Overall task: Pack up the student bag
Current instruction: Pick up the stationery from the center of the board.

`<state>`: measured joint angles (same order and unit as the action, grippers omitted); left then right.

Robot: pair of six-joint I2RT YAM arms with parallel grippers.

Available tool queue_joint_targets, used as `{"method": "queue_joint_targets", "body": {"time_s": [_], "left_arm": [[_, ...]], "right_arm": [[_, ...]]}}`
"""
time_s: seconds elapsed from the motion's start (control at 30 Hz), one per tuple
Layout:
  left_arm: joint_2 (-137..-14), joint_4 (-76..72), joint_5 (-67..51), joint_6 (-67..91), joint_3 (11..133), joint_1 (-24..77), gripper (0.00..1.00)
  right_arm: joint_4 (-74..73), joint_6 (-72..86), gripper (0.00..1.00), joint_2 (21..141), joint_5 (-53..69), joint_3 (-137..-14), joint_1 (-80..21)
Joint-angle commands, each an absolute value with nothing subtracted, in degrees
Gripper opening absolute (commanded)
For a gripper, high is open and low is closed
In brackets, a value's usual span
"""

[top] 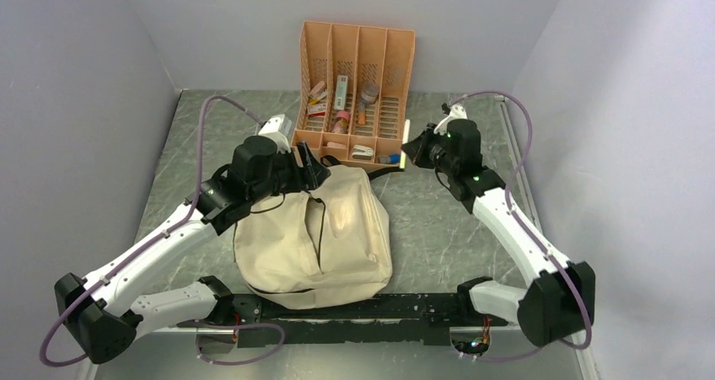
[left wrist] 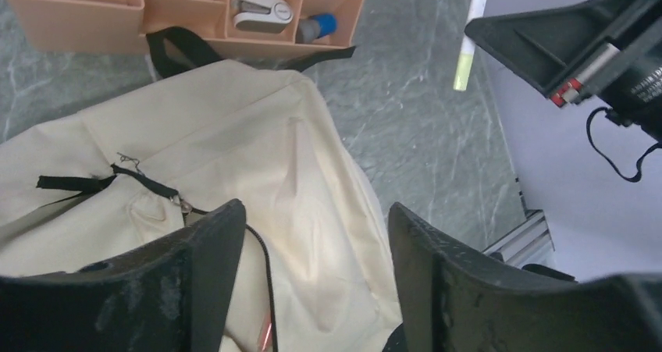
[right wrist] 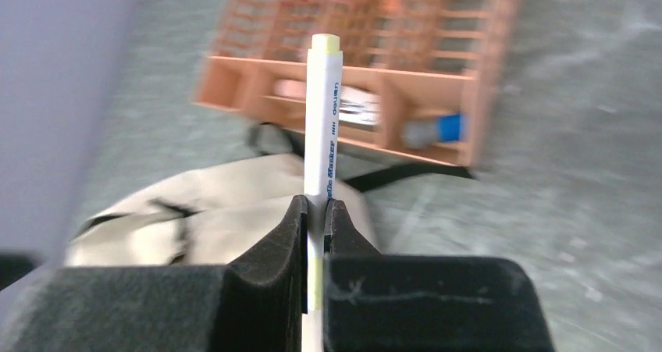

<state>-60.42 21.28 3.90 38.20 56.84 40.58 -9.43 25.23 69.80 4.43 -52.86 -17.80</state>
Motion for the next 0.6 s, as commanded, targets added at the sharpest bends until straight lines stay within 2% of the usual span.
{"method": "queue_joint_targets", "body": {"time_s": [0.0, 0.17, 0.27, 0.37, 0.57], "left_arm": [[-58.36, 15.19, 2.92, 41.47, 56.81, 40.17, 0.76], [-58.1, 8.76, 0.53, 42.51, 55.81, 40.16, 0.85], [-58.79, 9.11, 0.7, 42.95, 56.44, 40.16, 0.84], [-58.55, 9.66, 2.72, 43.98, 56.0, 40.13, 0.82], [-59.77, 10.05, 3.24, 43.91, 56.23, 40.13, 0.68]], "right_arm": [[1.18, 33.72, 0.0, 67.23, 22.47, -50.15, -20.17], [2.53, 31.66, 0.0, 70.29, 23.66, -54.0, -31.59], [3.34, 31.32, 0.0, 71.65, 22.72, -55.7, -37.18], [5.27, 33.25, 0.0, 71.81, 21.8, -56.13, -39.18], [7.95, 34.91, 0.0, 71.86, 23.58, -56.45, -40.24]]}}
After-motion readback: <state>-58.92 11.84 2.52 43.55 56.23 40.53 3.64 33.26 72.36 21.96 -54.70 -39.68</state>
